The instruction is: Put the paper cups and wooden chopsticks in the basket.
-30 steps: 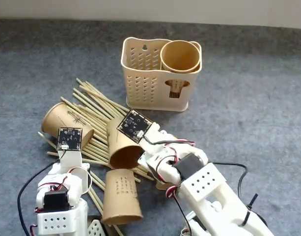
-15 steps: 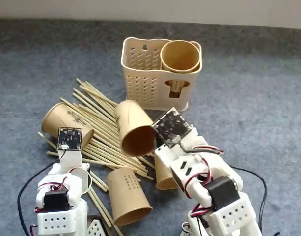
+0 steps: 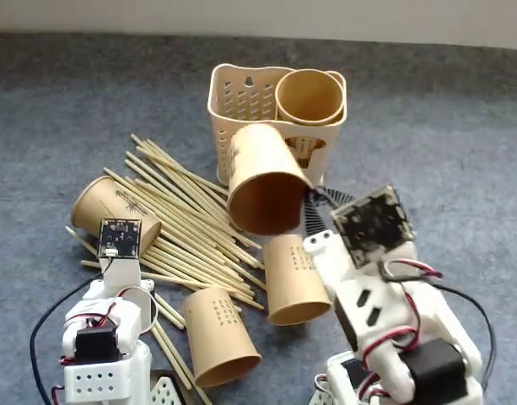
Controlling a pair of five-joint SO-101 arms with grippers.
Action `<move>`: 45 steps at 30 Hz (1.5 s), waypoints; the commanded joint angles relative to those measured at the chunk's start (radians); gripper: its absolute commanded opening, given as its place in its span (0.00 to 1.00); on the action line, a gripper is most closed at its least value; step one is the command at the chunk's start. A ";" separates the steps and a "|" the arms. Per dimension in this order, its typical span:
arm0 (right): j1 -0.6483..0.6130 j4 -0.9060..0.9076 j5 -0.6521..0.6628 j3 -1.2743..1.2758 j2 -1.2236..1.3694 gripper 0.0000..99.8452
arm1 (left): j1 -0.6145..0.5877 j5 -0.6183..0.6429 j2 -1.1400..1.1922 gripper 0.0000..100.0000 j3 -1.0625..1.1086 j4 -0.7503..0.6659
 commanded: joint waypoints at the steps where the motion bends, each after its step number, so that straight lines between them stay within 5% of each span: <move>1: 0.042 -0.005 -0.009 -0.099 -0.002 0.01 | -0.001 0.008 -0.007 0.01 0.019 0.006; 14: 0.168 -0.239 -0.087 -0.122 0.010 0.01 | -0.001 0.008 -0.007 0.01 0.019 0.006; 45: 0.243 -0.243 -0.164 -0.300 0.565 0.01 | -0.001 0.008 -0.007 0.01 0.019 0.006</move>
